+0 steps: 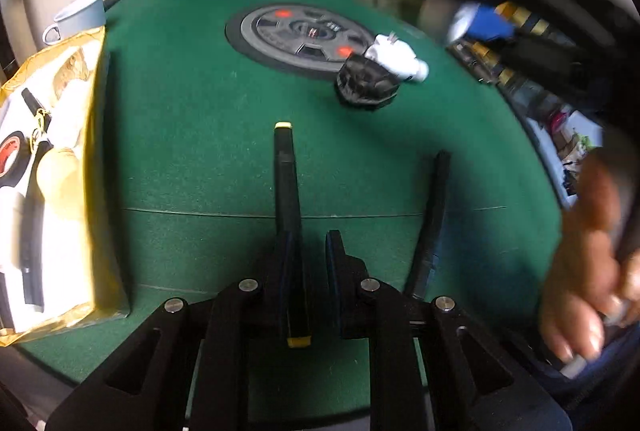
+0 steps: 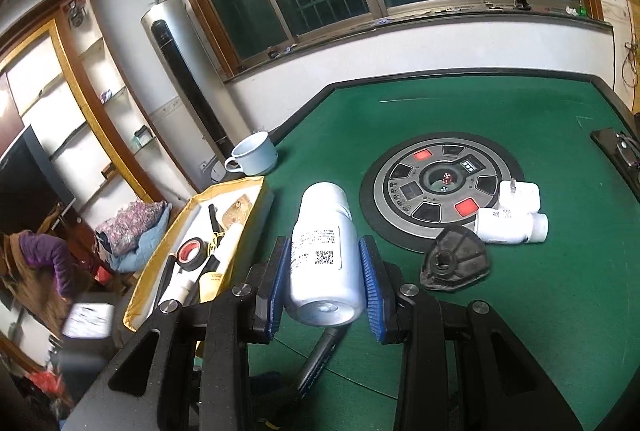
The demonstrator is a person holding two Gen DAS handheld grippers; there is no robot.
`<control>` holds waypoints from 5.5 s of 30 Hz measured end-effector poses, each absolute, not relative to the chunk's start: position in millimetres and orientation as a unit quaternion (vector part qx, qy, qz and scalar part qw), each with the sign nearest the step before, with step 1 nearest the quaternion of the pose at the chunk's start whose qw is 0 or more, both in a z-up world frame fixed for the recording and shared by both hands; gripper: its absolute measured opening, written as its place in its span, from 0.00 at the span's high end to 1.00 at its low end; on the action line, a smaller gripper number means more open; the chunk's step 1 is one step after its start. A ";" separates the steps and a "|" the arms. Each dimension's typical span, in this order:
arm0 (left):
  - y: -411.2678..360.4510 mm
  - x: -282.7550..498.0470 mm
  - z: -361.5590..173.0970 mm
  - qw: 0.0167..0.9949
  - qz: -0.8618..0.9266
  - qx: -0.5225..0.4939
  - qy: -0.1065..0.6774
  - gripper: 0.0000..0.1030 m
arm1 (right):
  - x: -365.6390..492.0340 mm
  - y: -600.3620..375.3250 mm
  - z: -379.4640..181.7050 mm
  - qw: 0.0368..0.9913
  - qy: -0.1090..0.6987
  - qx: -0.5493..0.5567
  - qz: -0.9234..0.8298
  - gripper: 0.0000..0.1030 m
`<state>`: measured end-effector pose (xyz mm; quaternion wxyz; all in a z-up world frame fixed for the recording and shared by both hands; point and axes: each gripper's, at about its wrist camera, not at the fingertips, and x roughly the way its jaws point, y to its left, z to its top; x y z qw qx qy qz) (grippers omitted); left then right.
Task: Organize rigid objects
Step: 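Carry the marker with the left tool while the right tool carries the bottle over the tray, then lower the marker and white bottle into the tray and open both tools, then move both open tools back over the items on the table, then grasp another black marker with the left tool while the right tool grasps the black fan-shaped part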
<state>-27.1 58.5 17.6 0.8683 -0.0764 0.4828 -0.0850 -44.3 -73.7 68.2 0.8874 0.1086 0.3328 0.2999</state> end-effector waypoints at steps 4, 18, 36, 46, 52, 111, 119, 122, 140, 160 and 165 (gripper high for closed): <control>54.3 -16.4 6.0 0.866 -0.069 -0.067 0.492 0.69 | -46.8 -74.7 70.7 0.883 0.333 0.114 0.310 0.70; 80.8 -45.6 47.5 0.908 -0.053 -0.092 0.406 0.88 | -45.6 -77.3 69.2 0.885 0.331 0.118 0.306 0.70; 209.9 -87.7 70.8 0.926 0.109 -0.158 0.325 0.88 | -72.7 0.9 63.5 0.865 0.345 0.051 0.361 0.70; 243.7 -91.4 43.1 0.915 0.186 -0.152 0.325 0.88 | -71.8 98.8 40.3 0.851 0.365 -0.009 0.378 0.70; 255.0 -91.4 36.9 0.915 0.207 -0.143 0.317 0.88 | -58.0 125.1 33.5 0.858 0.362 -0.023 0.364 0.70; 82.6 -60.0 64.0 0.928 -0.043 -0.050 0.367 0.80 | -42.4 -88.4 70.4 0.907 0.309 0.032 0.285 0.48; -12.3 -26.9 36.2 0.871 -0.180 0.007 0.458 0.80 | -13.8 -227.5 51.3 0.924 0.309 0.142 0.172 0.48; -35.2 -15.3 25.8 0.861 -0.177 0.038 0.475 0.80 | -4.5 -245.5 53.7 0.915 0.312 0.190 0.170 0.48; 2.7 -14.5 9.0 0.888 -0.100 0.026 0.449 0.88 | -6.5 -213.0 44.2 0.912 0.324 0.140 0.210 0.31; 28.4 -21.5 7.5 0.891 -0.107 -0.037 0.440 0.88 | 27.5 -130.7 17.1 0.892 0.388 -0.005 0.233 0.28; 25.3 -23.3 8.2 0.891 -0.103 -0.028 0.440 0.88 | 35.0 -112.4 11.8 0.887 0.392 -0.038 0.241 0.28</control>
